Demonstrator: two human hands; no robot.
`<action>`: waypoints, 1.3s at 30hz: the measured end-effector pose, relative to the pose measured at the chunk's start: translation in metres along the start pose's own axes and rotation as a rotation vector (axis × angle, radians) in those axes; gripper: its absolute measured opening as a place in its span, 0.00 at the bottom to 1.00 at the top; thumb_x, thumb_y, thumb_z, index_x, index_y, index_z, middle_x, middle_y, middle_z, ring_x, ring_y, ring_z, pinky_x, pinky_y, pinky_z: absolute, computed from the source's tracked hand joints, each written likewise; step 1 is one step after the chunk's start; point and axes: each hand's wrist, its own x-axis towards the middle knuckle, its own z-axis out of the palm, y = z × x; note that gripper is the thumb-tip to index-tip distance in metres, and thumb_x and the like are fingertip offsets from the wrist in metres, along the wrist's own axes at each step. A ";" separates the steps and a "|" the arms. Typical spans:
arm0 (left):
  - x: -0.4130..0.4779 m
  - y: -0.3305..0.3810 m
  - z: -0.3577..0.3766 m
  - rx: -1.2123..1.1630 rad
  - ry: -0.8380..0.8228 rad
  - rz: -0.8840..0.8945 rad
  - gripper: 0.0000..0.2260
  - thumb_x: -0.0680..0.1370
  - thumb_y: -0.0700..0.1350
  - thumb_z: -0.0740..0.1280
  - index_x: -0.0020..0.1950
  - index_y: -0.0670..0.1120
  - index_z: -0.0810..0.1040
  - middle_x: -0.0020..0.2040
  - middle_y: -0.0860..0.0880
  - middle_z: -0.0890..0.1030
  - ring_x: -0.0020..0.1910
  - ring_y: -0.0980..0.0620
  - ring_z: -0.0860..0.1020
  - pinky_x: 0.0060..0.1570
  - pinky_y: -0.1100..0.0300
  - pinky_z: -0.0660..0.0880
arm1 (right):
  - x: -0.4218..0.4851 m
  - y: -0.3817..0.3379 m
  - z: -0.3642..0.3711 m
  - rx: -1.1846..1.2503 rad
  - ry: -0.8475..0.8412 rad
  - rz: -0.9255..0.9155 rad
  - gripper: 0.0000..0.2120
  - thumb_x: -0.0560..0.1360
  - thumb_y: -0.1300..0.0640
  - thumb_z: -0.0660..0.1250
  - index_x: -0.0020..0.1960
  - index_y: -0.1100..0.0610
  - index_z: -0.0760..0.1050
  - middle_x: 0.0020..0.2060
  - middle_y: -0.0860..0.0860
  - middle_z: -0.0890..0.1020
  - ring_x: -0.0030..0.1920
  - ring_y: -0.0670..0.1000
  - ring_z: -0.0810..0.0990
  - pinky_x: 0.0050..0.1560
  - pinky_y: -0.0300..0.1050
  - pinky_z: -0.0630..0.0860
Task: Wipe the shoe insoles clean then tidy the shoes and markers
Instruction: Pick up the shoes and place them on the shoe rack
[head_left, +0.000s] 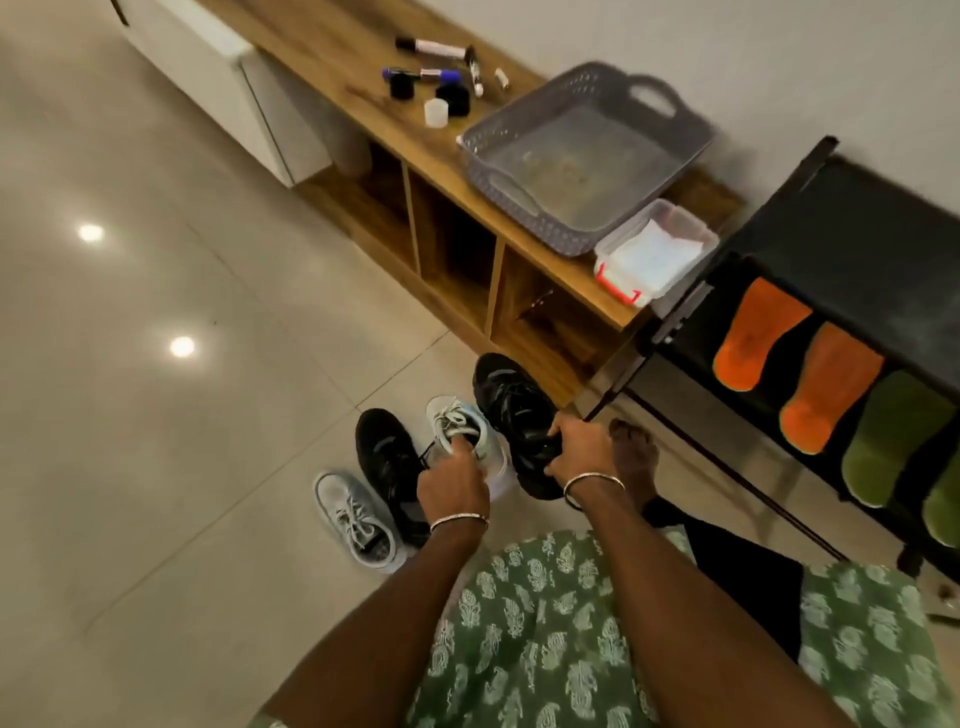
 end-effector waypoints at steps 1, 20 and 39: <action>0.009 0.001 0.010 0.011 -0.012 -0.005 0.17 0.80 0.41 0.61 0.69 0.44 0.68 0.50 0.44 0.84 0.49 0.41 0.83 0.39 0.55 0.68 | 0.010 0.001 0.007 -0.009 -0.018 0.002 0.13 0.69 0.65 0.73 0.50 0.55 0.75 0.49 0.61 0.80 0.53 0.62 0.79 0.49 0.50 0.77; 0.107 -0.027 0.164 0.304 -0.210 -0.099 0.12 0.81 0.43 0.62 0.65 0.46 0.73 0.44 0.47 0.85 0.43 0.45 0.85 0.52 0.51 0.75 | 0.148 0.044 0.149 0.085 -0.100 -0.004 0.14 0.68 0.70 0.73 0.51 0.58 0.81 0.49 0.60 0.83 0.52 0.62 0.82 0.55 0.51 0.79; 0.099 -0.035 0.160 -0.011 -0.362 -0.284 0.17 0.80 0.41 0.60 0.69 0.46 0.66 0.59 0.40 0.80 0.57 0.38 0.80 0.50 0.51 0.74 | 0.157 0.048 0.164 0.158 -0.300 0.136 0.17 0.75 0.63 0.69 0.63 0.57 0.79 0.60 0.61 0.79 0.60 0.63 0.78 0.63 0.51 0.74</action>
